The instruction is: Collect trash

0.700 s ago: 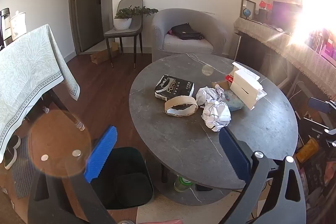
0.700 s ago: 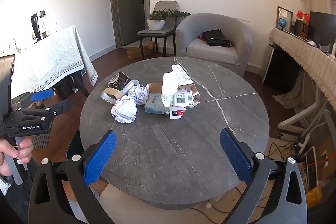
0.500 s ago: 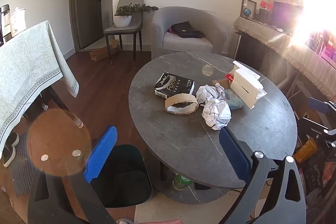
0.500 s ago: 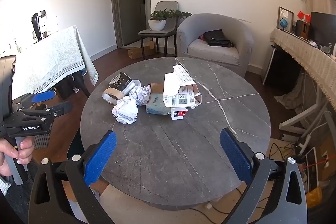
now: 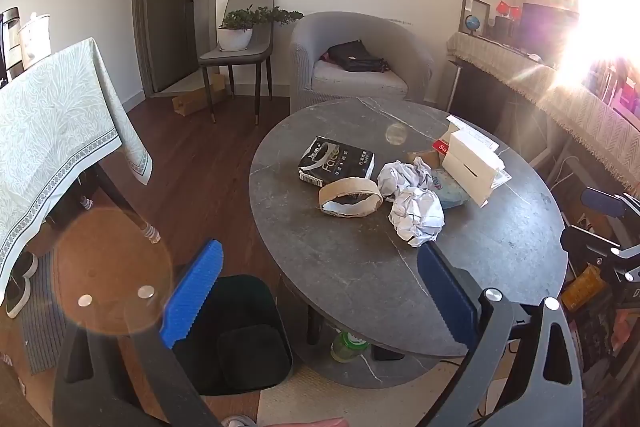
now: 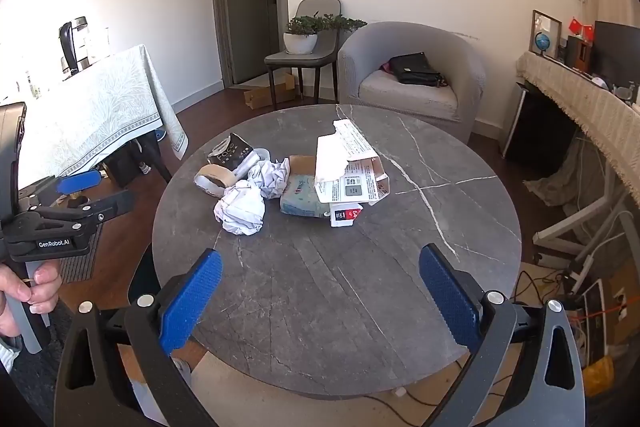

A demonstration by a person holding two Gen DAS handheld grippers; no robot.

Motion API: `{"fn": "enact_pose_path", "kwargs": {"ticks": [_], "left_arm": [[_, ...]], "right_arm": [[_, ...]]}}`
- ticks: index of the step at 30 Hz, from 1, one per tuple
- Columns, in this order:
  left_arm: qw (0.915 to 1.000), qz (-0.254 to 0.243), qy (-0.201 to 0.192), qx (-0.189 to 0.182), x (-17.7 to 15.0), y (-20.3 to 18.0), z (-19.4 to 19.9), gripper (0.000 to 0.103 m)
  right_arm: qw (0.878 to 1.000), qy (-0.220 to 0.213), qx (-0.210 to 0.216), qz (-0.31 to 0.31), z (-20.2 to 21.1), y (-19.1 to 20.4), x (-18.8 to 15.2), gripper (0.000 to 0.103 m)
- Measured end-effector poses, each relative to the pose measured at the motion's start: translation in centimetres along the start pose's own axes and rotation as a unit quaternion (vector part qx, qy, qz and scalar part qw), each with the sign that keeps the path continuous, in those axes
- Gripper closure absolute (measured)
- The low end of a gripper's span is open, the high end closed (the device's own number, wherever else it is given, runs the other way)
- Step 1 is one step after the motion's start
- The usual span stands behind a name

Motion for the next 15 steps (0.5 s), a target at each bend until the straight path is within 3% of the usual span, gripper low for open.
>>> {"fn": "enact_pose_path", "kwargs": {"ticks": [15], "left_arm": [[1.0000, 0.000, 0.001, -0.002, 0.00, 0.15, -0.09, 0.004]], "right_arm": [[1.000, 0.000, 0.000, 0.000, -0.11, 0.17, 0.14, 0.003]]}}
Point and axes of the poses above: each gripper's, at about its wrist camera, not at the fingertips, and z roughly against the way its jaws point, y to its left, x to its top, the point moved 7 cm from there along -z, roughly the way its jaws point, and after that the axes turned 12 degrees about y, right-handed, at the moved point
